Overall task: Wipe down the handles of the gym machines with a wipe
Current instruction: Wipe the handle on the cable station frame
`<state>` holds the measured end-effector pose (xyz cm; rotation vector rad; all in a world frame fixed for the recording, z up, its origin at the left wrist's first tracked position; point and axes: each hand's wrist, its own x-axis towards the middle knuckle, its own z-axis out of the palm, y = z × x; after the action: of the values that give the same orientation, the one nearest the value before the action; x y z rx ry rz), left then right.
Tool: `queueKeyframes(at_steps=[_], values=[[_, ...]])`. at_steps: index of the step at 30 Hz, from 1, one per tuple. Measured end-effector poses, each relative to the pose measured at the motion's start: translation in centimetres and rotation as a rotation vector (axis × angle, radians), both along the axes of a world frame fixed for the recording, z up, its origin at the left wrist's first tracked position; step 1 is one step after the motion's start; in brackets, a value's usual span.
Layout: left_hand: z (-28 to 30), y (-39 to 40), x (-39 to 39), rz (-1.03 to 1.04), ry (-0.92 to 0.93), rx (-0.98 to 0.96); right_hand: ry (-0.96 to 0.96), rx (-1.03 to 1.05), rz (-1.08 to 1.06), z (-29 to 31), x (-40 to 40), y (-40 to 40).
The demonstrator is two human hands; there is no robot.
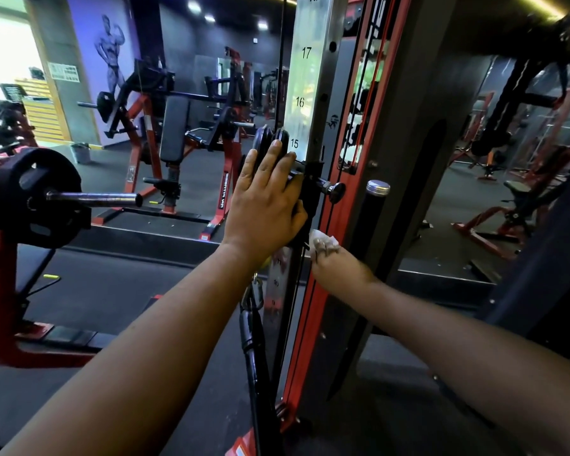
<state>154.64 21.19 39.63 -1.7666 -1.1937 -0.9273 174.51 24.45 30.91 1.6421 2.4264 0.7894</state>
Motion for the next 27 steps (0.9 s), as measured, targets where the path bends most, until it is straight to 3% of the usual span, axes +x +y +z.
queueKeyframes(at_steps=[2, 5, 7, 11, 16, 21, 27], values=[[0.0, -0.1, 0.0, -0.001, 0.004, -0.001, -0.225, 0.001, 0.048, -0.5, 2.2, -1.2], [0.1, -0.2, -0.1, -0.002, 0.010, -0.015, -0.600, 0.168, 0.448, 0.9, 6.5, -1.5], [0.1, -0.2, -0.3, -0.011, 0.009, -0.019, -0.630, 0.305, 0.554, 3.1, 8.2, -2.2], [0.1, -0.3, -0.4, -0.027, -0.008, -0.024, -0.563, 0.381, 0.631, 5.8, 10.7, -2.1], [0.0, -0.4, -0.1, -0.027, -0.029, -0.009, -0.258, 0.579, 0.513, 8.5, 11.4, -1.6], [0.0, -0.5, 0.4, -0.031, -0.047, -0.013, -0.001, 0.646, 0.410, 5.3, 10.7, -1.7], [0.1, -0.7, 1.0, 0.004, -0.030, -0.032, -0.190, 0.395, 0.419, -3.6, 8.1, -3.1]])
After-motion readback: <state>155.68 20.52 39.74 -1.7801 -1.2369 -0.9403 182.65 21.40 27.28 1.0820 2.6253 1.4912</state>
